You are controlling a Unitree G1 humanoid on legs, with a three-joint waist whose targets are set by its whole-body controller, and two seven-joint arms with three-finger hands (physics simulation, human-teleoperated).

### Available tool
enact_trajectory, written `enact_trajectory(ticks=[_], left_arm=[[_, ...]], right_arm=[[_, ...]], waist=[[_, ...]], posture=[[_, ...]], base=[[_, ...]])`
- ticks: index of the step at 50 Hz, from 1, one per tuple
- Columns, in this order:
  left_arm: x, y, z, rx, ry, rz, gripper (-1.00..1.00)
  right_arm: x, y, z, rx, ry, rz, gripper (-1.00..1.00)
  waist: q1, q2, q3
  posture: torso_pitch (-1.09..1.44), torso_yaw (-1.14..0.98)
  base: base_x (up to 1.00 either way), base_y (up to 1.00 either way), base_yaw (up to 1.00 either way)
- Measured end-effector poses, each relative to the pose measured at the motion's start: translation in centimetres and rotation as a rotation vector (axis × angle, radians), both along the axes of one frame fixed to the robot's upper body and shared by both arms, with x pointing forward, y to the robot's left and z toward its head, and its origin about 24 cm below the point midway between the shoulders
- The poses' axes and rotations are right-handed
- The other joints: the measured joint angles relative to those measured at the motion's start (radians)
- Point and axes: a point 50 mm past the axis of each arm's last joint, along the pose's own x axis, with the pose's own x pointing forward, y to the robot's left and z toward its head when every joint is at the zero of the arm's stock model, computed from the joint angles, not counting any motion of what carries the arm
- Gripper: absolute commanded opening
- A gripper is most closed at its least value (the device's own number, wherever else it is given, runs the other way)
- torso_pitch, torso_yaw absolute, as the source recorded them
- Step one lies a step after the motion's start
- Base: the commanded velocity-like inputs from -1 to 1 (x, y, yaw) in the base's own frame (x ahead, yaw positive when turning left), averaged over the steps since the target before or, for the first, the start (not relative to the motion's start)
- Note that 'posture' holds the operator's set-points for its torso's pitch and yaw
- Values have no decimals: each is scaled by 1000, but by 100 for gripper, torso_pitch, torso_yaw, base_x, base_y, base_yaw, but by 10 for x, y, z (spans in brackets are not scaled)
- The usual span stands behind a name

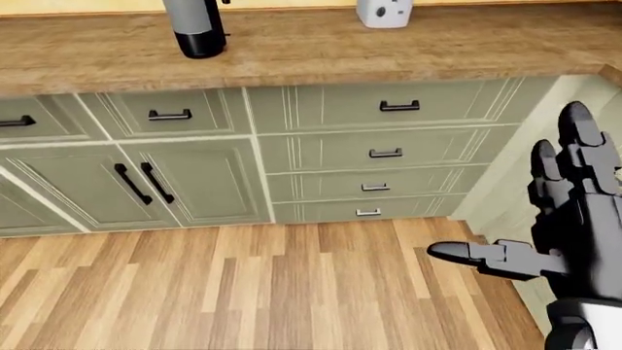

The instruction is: Close the lid of the electric kettle.

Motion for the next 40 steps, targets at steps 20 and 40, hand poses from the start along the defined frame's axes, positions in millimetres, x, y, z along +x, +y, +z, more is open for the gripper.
enact_trajectory(ticks=[20,40], left_arm=[[-26,30,18,-2,-64,112,100],[-22,25,13,1,-41,84,100]], right_arm=[[-2,0,-2,27,-8,-10,100],[-1,0,-8,11,10,-30,100]], waist=[[-2,-1,5],[-7,2,8]], posture=[[0,0],[0,0]], base=[[0,0,0],[0,0,0]])
